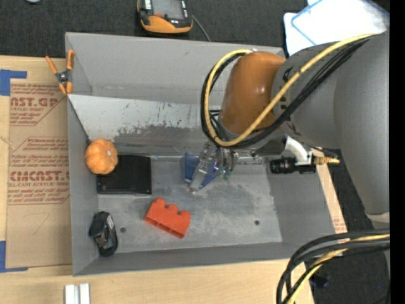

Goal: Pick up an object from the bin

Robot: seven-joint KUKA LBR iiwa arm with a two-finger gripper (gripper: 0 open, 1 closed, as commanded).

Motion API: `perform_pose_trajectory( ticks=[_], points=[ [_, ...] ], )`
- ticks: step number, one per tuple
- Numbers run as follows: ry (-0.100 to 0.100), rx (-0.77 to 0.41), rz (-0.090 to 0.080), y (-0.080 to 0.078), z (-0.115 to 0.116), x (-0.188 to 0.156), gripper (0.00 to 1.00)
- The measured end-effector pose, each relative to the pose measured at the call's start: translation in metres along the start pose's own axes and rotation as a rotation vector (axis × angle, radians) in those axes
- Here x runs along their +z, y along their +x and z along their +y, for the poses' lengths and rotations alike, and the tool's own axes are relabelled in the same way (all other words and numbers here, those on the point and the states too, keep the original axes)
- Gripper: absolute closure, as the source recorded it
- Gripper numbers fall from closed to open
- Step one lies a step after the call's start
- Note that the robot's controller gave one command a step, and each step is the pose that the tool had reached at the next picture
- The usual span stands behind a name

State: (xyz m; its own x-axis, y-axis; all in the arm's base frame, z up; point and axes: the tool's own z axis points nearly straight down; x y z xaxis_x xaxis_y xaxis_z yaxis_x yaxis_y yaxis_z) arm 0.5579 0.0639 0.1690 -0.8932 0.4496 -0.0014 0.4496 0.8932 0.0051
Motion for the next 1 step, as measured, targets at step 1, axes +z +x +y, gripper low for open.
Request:
perform_pose_trajectory(
  ticks=[1],
  points=[
    [0.0,0.0,0.0,-0.0001,0.0001,-0.0103,1.0]
  ],
)
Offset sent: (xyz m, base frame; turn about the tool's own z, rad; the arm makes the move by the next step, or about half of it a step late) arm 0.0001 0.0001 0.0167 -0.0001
